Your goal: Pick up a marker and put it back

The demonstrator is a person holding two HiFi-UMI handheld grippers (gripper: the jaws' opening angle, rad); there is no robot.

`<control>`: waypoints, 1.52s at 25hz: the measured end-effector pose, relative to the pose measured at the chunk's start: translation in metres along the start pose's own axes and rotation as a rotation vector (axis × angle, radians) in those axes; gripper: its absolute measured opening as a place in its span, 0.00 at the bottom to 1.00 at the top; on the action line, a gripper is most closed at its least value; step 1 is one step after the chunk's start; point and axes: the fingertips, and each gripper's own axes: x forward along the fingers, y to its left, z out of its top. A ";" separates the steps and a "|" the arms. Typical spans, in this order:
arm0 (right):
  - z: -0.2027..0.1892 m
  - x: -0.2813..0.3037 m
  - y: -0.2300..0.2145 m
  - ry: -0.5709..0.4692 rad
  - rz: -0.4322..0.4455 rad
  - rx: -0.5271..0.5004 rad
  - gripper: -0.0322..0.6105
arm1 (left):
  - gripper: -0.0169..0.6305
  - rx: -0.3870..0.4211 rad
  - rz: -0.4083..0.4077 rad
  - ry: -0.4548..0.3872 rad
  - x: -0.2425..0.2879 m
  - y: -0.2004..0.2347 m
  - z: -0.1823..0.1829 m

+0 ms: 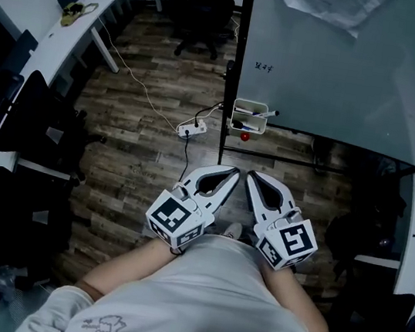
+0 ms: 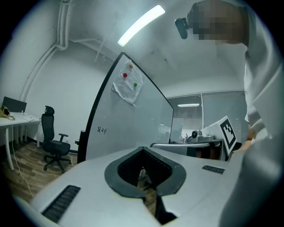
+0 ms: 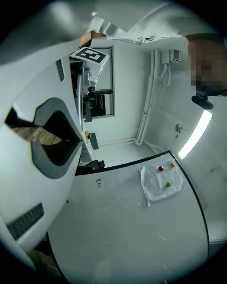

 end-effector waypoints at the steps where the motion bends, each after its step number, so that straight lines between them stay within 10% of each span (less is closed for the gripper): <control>1: 0.002 0.002 -0.009 0.001 0.006 -0.001 0.07 | 0.03 0.000 0.008 -0.002 0.008 0.003 0.001; 17: -0.010 0.025 -0.078 0.039 0.061 0.174 0.07 | 0.03 -0.002 0.079 -0.001 0.069 0.033 0.005; 38: 0.017 0.113 -0.092 -0.013 -0.159 0.123 0.07 | 0.03 0.019 -0.136 -0.012 0.087 0.125 0.048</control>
